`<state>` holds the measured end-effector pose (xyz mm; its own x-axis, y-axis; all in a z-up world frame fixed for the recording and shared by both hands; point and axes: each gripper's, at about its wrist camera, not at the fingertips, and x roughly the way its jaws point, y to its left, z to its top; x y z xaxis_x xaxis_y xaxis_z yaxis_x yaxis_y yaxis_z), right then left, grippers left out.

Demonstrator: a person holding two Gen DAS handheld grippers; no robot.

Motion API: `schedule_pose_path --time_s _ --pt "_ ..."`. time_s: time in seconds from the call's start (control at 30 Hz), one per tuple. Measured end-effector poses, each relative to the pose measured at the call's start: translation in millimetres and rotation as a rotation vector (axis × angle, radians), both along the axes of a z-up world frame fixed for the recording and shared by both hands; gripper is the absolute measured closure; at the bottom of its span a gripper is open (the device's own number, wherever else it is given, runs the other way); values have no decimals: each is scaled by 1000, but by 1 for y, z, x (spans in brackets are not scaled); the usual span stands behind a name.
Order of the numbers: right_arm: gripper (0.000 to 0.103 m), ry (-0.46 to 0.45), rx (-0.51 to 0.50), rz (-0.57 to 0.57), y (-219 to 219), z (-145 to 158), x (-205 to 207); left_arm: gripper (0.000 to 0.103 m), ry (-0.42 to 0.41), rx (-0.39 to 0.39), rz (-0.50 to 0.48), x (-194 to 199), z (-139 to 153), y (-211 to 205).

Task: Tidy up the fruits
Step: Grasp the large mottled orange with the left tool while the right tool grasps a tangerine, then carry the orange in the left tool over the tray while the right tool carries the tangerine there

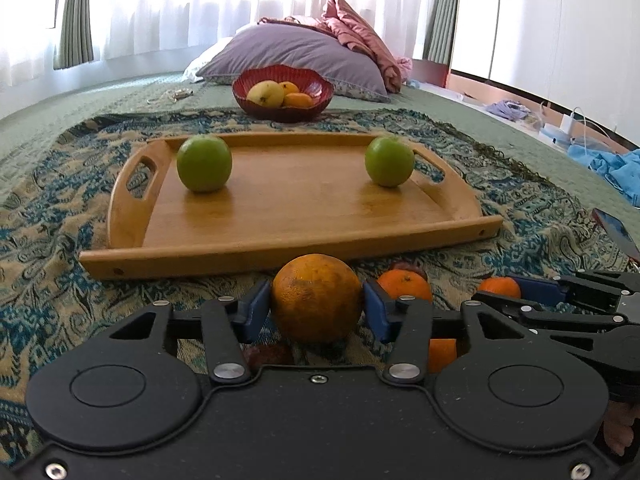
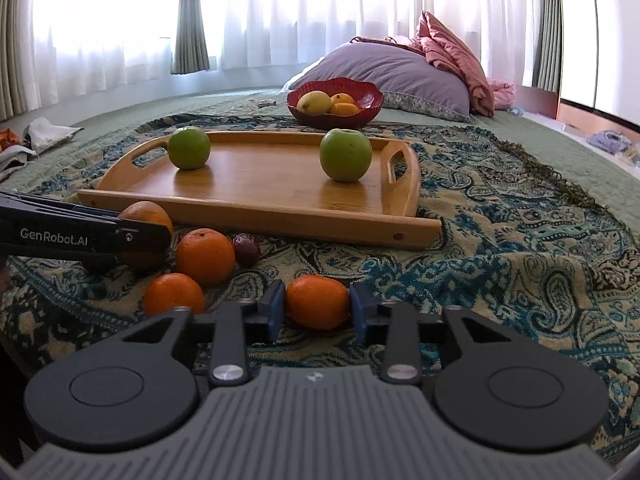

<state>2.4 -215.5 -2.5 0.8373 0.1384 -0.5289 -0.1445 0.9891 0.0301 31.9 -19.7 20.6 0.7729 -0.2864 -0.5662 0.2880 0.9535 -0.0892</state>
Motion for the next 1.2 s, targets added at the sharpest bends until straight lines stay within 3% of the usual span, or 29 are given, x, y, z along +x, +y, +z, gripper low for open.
schedule_pose_path --time_s 0.37,0.67,1.2 --pt "65 -40 9 -14 -4 16 9 55 -52 3 61 19 22 9" --pt "65 -83 6 -50 -9 37 45 55 -52 12 129 50 31 26" --pt "65 11 -4 -77 -3 20 123 55 13 7 227 107 9 48"
